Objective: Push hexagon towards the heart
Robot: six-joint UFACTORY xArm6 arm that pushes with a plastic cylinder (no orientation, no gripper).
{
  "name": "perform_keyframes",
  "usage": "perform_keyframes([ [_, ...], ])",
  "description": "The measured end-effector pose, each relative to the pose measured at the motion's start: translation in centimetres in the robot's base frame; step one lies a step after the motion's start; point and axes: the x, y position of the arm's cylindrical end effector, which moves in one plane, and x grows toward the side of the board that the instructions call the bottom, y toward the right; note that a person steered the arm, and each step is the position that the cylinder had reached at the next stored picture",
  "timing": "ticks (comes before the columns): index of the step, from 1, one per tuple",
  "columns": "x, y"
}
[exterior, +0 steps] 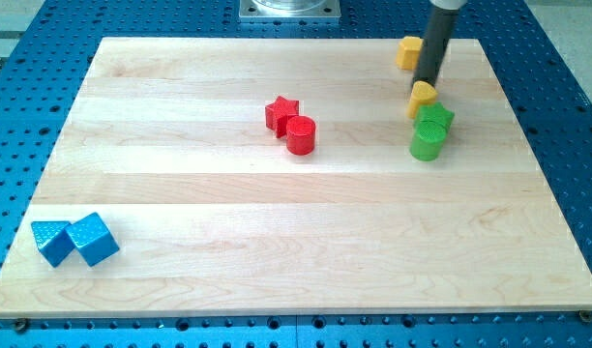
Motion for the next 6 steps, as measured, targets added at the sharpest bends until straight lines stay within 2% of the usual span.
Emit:
perform_keyframes([
  [1,-2.9,5.3],
  [2,-10.9,4.5],
  [5,-11.3,-0.7],
  [6,-9.6,-0.9],
])
